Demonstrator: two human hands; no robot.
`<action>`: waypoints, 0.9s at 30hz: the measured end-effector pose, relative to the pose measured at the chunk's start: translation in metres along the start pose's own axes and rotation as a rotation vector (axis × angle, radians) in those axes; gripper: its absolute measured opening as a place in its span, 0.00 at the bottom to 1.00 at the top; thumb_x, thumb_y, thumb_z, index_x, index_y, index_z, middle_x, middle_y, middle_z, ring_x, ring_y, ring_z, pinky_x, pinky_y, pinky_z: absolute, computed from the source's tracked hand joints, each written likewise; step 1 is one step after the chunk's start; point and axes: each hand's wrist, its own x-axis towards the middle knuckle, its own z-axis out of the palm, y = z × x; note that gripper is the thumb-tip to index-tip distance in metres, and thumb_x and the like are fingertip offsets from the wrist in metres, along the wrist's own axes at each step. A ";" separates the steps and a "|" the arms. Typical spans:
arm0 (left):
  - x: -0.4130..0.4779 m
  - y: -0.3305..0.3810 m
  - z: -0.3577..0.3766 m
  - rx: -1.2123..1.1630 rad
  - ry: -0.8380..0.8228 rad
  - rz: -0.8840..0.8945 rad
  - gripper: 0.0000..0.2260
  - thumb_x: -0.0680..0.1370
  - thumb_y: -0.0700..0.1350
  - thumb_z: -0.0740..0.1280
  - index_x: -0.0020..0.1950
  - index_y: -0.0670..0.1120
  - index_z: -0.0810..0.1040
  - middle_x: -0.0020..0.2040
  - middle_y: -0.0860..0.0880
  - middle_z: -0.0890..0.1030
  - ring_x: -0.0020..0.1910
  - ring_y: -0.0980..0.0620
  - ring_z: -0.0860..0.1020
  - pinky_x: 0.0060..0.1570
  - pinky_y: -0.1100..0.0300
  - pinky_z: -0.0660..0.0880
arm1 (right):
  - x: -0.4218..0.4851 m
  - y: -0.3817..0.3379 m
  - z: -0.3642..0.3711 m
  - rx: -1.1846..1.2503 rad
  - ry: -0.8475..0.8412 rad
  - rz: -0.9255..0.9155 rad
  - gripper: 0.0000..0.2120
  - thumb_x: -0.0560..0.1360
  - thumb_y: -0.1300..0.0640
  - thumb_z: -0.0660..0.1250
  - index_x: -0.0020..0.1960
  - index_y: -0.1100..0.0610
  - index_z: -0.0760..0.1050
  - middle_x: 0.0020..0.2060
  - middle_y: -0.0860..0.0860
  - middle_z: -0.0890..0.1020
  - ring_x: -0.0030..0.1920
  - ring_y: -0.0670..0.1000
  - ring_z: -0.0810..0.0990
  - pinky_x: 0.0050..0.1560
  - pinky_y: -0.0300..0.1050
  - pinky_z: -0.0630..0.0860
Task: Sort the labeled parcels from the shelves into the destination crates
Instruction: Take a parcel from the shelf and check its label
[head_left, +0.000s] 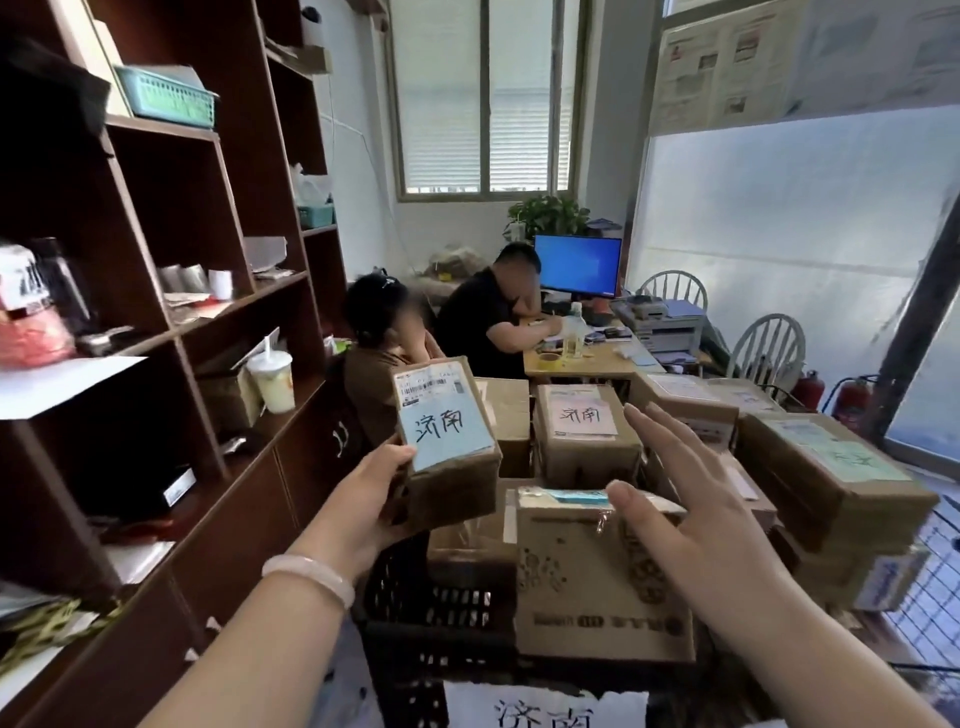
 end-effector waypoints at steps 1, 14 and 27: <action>0.007 -0.004 -0.002 0.007 0.002 -0.032 0.14 0.78 0.53 0.66 0.60 0.52 0.83 0.55 0.45 0.85 0.48 0.47 0.85 0.43 0.49 0.81 | 0.001 0.001 0.002 0.000 0.001 0.014 0.31 0.67 0.25 0.56 0.69 0.23 0.54 0.73 0.29 0.57 0.71 0.34 0.54 0.66 0.44 0.57; 0.064 -0.017 0.041 0.219 -0.065 -0.055 0.14 0.82 0.53 0.60 0.60 0.49 0.81 0.55 0.47 0.86 0.55 0.47 0.83 0.58 0.50 0.78 | 0.005 0.013 0.006 -0.028 0.084 0.137 0.27 0.71 0.27 0.52 0.70 0.25 0.58 0.71 0.28 0.60 0.70 0.29 0.53 0.66 0.41 0.55; 0.055 -0.020 0.036 0.281 -0.115 0.061 0.19 0.82 0.52 0.62 0.73 0.52 0.71 0.60 0.48 0.83 0.60 0.48 0.81 0.67 0.46 0.72 | 0.001 0.015 0.011 -0.082 0.055 0.164 0.27 0.72 0.26 0.52 0.71 0.26 0.57 0.65 0.19 0.56 0.66 0.24 0.51 0.66 0.43 0.55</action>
